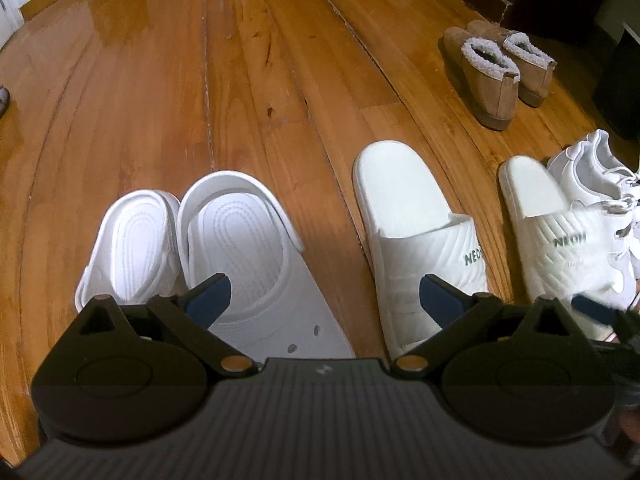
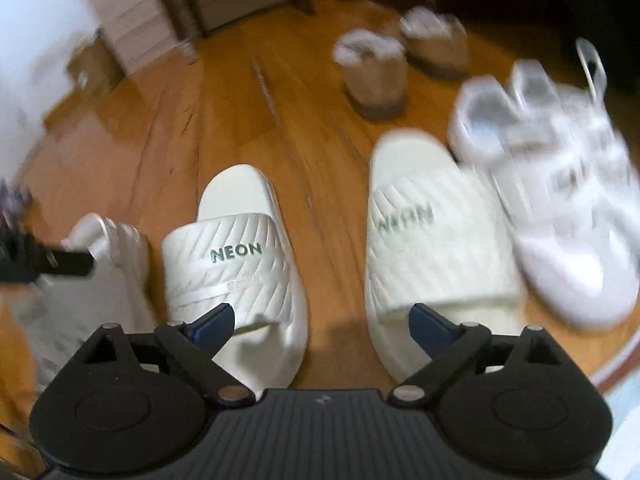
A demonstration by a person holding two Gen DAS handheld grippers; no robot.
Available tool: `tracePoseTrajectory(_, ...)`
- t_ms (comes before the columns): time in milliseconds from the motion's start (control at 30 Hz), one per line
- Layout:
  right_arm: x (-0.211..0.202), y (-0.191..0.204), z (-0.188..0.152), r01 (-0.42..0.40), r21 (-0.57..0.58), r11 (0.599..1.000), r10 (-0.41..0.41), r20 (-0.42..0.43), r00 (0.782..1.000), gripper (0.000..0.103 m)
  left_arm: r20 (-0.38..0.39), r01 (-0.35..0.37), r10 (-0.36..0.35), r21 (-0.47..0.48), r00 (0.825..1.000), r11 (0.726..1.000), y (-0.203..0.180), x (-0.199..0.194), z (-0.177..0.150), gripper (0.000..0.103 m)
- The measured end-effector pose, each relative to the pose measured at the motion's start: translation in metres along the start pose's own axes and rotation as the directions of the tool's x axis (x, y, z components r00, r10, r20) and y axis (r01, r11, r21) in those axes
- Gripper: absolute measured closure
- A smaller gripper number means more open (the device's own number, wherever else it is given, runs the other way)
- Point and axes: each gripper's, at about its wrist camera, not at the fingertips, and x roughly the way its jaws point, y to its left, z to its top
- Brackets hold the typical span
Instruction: Organize scattered shoes
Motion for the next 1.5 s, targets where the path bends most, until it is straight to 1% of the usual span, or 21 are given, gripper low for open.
tracePoseTrajectory(33, -0.005, -0.005, -0.003, -0.026, 0.03, 0.999, 0.026, -0.01, 1.0, 0.008, -0.003, 0.003, -0.003, -0.003, 1.0, 1.0, 0.0, 0.0, 0.0, 0.001)
tracePoseTrajectory(67, -0.009, -0.024, -0.003, -0.099, 0.179, 0.979, 0.104, -0.018, 0.994, 0.011, -0.006, 0.007, -0.007, -0.006, 1.0, 1.0, 0.001, 0.001, 0.0, 0.001)
tracePoseTrajectory(100, -0.016, -0.033, -0.001, -0.123, 0.246, 0.961, 0.126, 0.004, 0.992, 0.013, -0.008, 0.01, -0.01, -0.009, 1.0, 1.0, 0.001, 0.001, 0.0, 0.001)
tracePoseTrajectory(167, -0.027, -0.039, 0.002, -0.106, 0.265, 0.958, 0.092, 0.063, 0.994, 0.013, -0.006, 0.015, -0.015, -0.01, 1.0, 1.0, 0.002, 0.001, 0.0, 0.001)
tracePoseTrajectory(267, -0.021, -0.04, 0.014, 0.064, 0.171, 0.983, -0.086, 0.124, 0.989, 0.005, -0.006, 0.015, -0.015, -0.01, 1.0, 1.0, 0.003, 0.001, 0.0, 0.001)
tracePoseTrajectory(333, -0.001, -0.043, 0.027, 0.188, 0.11, 0.976, -0.202, 0.135, 0.97, 0.003, -0.011, 0.017, -0.017, -0.015, 1.0, 1.0, 0.004, 0.001, 0.0, 0.001)
tracePoseTrajectory(367, 0.011, -0.044, 0.031, 0.206, 0.077, 0.975, -0.215, 0.13, 0.968, 0.003, -0.013, 0.018, -0.018, -0.018, 1.0, 1.0, 0.005, 0.001, 0.0, 0.001)
tracePoseTrajectory(467, 0.047, -0.046, 0.04, 0.219, -0.026, 0.975, -0.215, 0.101, 0.971, 0.002, -0.016, 0.012, -0.012, -0.024, 1.0, 1.0, 0.007, 0.001, -0.001, 0.001)
tracePoseTrajectory(567, 0.061, -0.028, 0.039, 0.124, -0.166, 0.978, -0.109, 0.096, 0.989, 0.005, -0.018, 0.004, -0.004, -0.028, 1.0, 1.0, 0.009, 0.0, -0.001, 0.001)
tracePoseTrajectory(667, 0.071, -0.008, 0.032, 0.067, -0.307, 0.949, -0.042, 0.089, 0.995, 0.004, -0.015, -0.006, 0.005, -0.034, 1.0, 0.999, 0.014, -0.002, 0.0, 0.001)
tracePoseTrajectory(733, 0.074, 0.005, 0.027, 0.11, -0.372, 0.922, -0.076, 0.105, 0.992, 0.004, -0.014, -0.009, 0.008, -0.04, 1.0, 0.999, 0.016, -0.003, 0.001, 0.001)
tracePoseTrajectory(867, 0.055, 0.013, 0.016, 0.204, -0.364, 0.909, -0.138, 0.198, 0.97, 0.004, -0.013, -0.01, 0.009, -0.052, 1.0, 0.999, 0.019, -0.003, 0.002, 0.001)
tracePoseTrajectory(967, 0.026, 0.016, 0.003, 0.192, -0.351, 0.917, -0.1, 0.263, 0.959, 0.004, -0.017, 0.002, -0.003, -0.061, 1.0, 0.998, 0.021, -0.002, 0.0, 0.001)
tracePoseTrajectory(1033, 0.015, 0.025, -0.008, 0.145, -0.415, 0.898, -0.035, 0.261, 0.965, 0.01, -0.022, 0.01, -0.012, -0.067, 1.0, 0.998, 0.022, 0.0, 0.0, 0.001)
tracePoseTrajectory(1100, 0.017, 0.04, -0.022, 0.125, -0.526, 0.842, -0.017, 0.205, 0.979, 0.021, -0.034, 0.018, -0.021, -0.071, 0.999, 0.997, 0.022, 0.003, 0.0, 0.001)
tracePoseTrajectory(1167, 0.023, 0.053, -0.04, 0.1, -0.629, 0.771, -0.007, 0.148, 0.989, 0.037, -0.034, 0.028, -0.03, -0.072, 0.999, 0.997, 0.022, 0.003, 0.0, 0.001)
tracePoseTrajectory(1233, 0.039, 0.062, -0.056, 0.089, -0.679, 0.729, -0.024, 0.104, 0.994, 0.044, -0.032, 0.034, -0.037, -0.073, 0.999, 0.997, 0.022, 0.002, 0.0, 0.001)
tracePoseTrajectory(1300, 0.054, 0.066, -0.063, 0.125, -0.706, 0.697, -0.051, 0.125, 0.991, 0.053, -0.028, 0.038, -0.04, -0.075, 0.999, 0.996, 0.023, 0.001, 0.0, 0.001)
tracePoseTrajectory(1367, 0.068, 0.07, -0.069, 0.167, -0.73, 0.663, -0.077, 0.155, 0.985, 0.052, -0.026, 0.039, -0.041, -0.08, 0.999, 0.996, 0.023, 0.0, -0.001, 0.001)
tracePoseTrajectory(1433, 0.078, 0.075, -0.064, 0.184, -0.714, 0.676, -0.077, 0.18, 0.981, 0.052, -0.025, 0.04, -0.042, -0.088, 0.999, 0.995, 0.025, -0.001, 0.0, 0.001)
tracePoseTrajectory(1500, 0.086, 0.079, -0.059, 0.159, -0.71, 0.686, -0.045, 0.176, 0.983, 0.053, -0.024, 0.038, -0.041, -0.099, 0.999, 0.994, 0.028, -0.001, -0.001, 0.001)
